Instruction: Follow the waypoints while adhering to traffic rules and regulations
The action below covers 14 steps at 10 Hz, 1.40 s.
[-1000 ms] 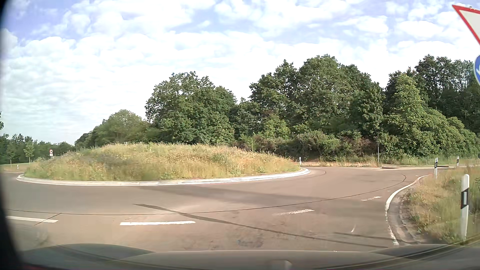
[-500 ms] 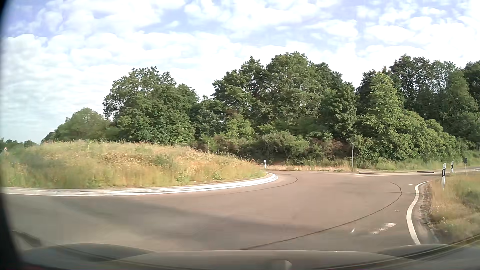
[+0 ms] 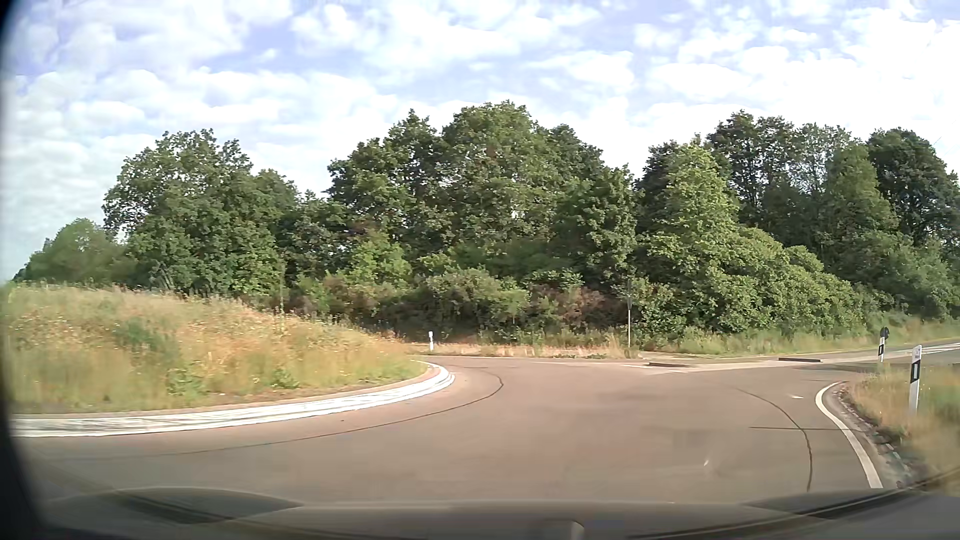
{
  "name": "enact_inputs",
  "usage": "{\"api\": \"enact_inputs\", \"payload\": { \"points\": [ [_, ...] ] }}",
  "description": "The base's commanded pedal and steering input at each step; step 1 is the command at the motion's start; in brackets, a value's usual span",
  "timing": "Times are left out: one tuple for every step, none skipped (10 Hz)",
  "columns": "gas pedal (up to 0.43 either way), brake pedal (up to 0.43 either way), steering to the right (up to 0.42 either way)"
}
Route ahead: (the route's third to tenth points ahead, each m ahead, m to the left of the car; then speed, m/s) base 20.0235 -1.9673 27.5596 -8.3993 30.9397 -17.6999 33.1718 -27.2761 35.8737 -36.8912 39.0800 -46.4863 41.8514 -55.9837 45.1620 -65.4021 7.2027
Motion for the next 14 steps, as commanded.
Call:
{"api": "enact_inputs", "payload": {
  "points": [
    [0.138, 0.030, 0.210],
    [0.138, 0.030, 0.215],
    [0.138, 0.030, 0.218],
    [0.138, 0.030, 0.220],
    [0.138, 0.030, 0.222],
    [0.138, 0.030, 0.222],
    [0.138, 0.030, 0.223],
    [0.138, 0.030, 0.222],
    [0.138, 0.030, 0.221],
    [0.138, 0.030, 0.220],
    [0.138, 0.030, 0.219],
    [0.138, 0.030, 0.216],
    [0.150, 0.030, 0.214],
    [0.157, 0.030, 0.211]
  ]
}}
